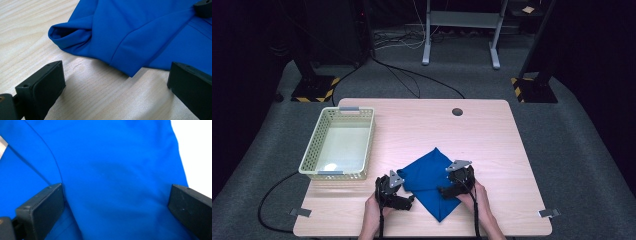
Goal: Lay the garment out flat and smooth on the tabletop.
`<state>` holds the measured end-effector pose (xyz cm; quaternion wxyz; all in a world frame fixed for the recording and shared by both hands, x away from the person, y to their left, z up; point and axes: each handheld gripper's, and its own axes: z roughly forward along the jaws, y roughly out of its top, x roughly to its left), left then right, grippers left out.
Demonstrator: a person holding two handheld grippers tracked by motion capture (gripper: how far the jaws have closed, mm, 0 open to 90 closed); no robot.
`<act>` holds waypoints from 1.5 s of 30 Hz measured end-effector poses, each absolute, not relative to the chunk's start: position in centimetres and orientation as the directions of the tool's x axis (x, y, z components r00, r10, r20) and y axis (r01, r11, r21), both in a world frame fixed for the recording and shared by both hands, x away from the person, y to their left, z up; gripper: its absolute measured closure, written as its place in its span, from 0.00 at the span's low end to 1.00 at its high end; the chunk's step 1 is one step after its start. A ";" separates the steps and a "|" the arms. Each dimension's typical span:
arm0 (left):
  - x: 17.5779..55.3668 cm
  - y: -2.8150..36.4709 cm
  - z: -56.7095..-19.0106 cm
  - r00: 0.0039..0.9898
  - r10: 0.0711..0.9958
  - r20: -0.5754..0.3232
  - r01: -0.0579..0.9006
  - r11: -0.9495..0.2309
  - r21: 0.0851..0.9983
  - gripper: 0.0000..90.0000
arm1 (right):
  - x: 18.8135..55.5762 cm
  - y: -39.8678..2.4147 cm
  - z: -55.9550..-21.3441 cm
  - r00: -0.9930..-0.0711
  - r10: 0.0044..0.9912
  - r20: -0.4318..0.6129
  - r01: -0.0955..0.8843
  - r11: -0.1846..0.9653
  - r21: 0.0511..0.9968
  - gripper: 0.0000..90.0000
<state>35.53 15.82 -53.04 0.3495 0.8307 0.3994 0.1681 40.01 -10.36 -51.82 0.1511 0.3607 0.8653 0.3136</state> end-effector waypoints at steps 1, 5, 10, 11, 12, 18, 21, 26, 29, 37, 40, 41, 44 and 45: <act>35.5 15.8 -53.0 0.625 0.781 0.000 0.546 -0.437 0.715 0.01 | 40.0 -10.4 -51.8 -0.694 0.719 -0.035 0.529 0.543 0.652 0.01; 35.4 15.7 -53.0 0.633 0.774 0.012 0.535 -0.448 0.716 0.00 | 39.6 -9.7 -50.9 -0.701 0.712 -0.043 0.503 0.537 0.677 0.03; 35.3 15.6 -53.0 0.628 0.778 0.022 0.531 -0.449 0.718 0.00 | 39.3 -7.5 -50.3 -0.751 0.658 -0.046 0.453 0.565 0.690 0.10; 35.3 15.6 -53.0 0.628 0.778 0.024 0.530 -0.450 0.718 0.00 | 39.2 -7.0 -50.3 -0.758 0.650 -0.048 0.444 0.569 0.693 0.11; 35.3 15.6 -53.0 0.628 0.778 0.024 0.530 -0.450 0.719 0.00 | 39.2 -6.5 -50.3 -0.765 0.642 -0.051 0.437 0.575 0.692 0.13; 35.4 15.7 -53.1 0.635 0.772 0.008 0.536 -0.448 0.715 0.00 | 39.2 -4.3 -51.1 -0.793 0.607 -0.057 0.414 0.605 0.680 0.18; 35.4 15.7 -53.1 0.634 0.773 0.007 0.537 -0.447 0.715 0.00 | 39.2 -3.8 -51.4 -0.795 0.603 -0.071 0.411 0.620 0.668 0.27; 35.5 15.7 -53.1 0.635 0.773 0.002 0.540 -0.446 0.714 0.00 | 39.2 -3.8 -51.2 -0.774 0.625 -0.101 0.412 0.619 0.668 0.54; 35.5 15.7 -53.0 0.634 0.773 0.002 0.542 -0.446 0.712 0.00 | 39.3 -4.3 -51.0 -0.752 0.653 -0.088 0.427 0.585 0.689 0.71; 35.5 15.7 -53.1 0.633 0.775 0.001 0.543 -0.444 0.713 0.00 | 39.3 -5.2 -50.4 -0.746 0.663 -0.058 0.418 0.534 0.735 0.91; 35.5 15.7 -53.1 0.632 0.775 0.001 0.543 -0.444 0.713 0.00 | 39.3 -5.6 -50.1 -0.739 0.672 -0.046 0.418 0.511 0.751 0.92; 35.5 15.7 -53.1 0.632 0.775 0.001 0.543 -0.444 0.713 0.00 | 39.4 -5.8 -50.0 -0.737 0.675 -0.039 0.421 0.503 0.755 0.93; 35.5 15.7 -53.1 0.631 0.776 0.000 0.544 -0.442 0.713 0.00 | 39.6 -6.1 -49.6 -0.729 0.683 -0.035 0.421 0.489 0.764 0.93; 35.5 15.7 -53.1 0.631 0.776 0.000 0.544 -0.442 0.713 0.00 | 39.6 -6.3 -49.5 -0.726 0.687 -0.031 0.424 0.482 0.767 0.93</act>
